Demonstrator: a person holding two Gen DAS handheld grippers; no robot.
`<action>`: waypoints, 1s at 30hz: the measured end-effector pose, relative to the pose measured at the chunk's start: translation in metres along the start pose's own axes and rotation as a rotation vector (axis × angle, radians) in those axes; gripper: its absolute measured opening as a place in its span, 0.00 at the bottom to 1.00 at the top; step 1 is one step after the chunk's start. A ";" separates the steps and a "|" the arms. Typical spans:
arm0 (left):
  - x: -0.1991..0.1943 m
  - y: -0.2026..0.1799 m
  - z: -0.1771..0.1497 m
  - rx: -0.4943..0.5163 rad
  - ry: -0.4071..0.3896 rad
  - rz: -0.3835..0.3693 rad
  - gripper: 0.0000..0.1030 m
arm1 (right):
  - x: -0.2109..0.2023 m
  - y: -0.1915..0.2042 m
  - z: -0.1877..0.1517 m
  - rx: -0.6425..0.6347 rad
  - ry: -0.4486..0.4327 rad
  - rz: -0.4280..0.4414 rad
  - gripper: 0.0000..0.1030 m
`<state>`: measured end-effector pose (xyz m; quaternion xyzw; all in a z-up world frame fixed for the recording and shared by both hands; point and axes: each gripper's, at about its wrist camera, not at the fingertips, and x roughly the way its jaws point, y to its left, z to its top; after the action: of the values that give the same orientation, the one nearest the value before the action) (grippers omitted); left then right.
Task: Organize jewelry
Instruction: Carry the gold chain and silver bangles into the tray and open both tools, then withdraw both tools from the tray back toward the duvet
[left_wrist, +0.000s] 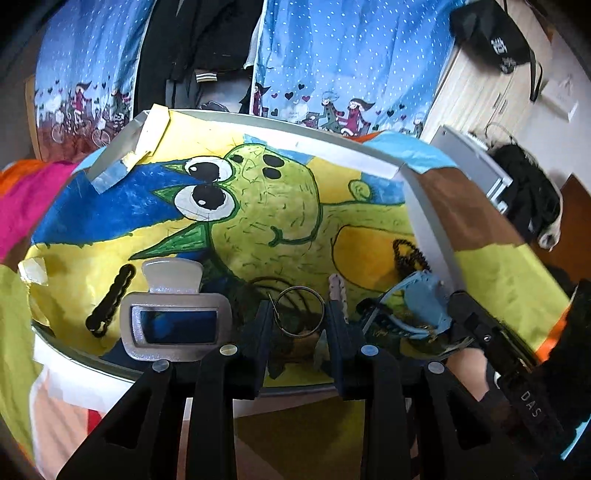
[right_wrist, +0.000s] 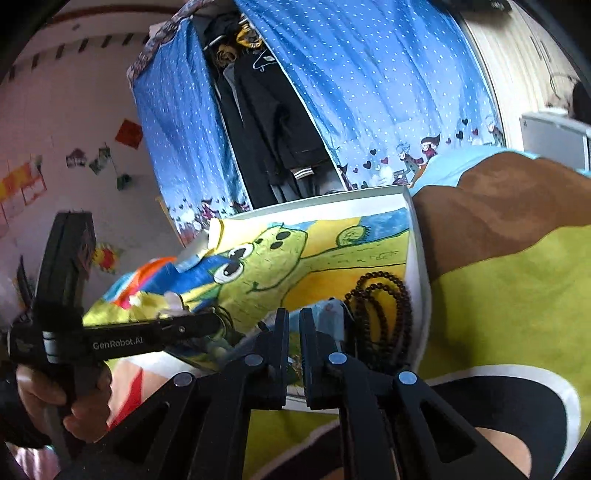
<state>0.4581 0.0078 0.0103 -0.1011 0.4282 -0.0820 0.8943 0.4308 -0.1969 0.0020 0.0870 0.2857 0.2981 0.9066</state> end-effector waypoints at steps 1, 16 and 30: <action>0.000 -0.001 -0.001 0.009 0.002 0.016 0.29 | -0.001 0.000 -0.001 -0.008 0.005 -0.010 0.07; -0.069 -0.040 -0.024 0.102 -0.255 0.124 0.82 | -0.076 0.003 0.007 -0.040 -0.063 -0.137 0.68; -0.152 -0.086 -0.074 0.246 -0.412 0.122 0.94 | -0.180 0.034 -0.006 -0.078 -0.162 -0.243 1.00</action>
<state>0.3006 -0.0484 0.1004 0.0198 0.2288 -0.0571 0.9716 0.2915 -0.2757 0.0923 0.0402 0.2085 0.1889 0.9588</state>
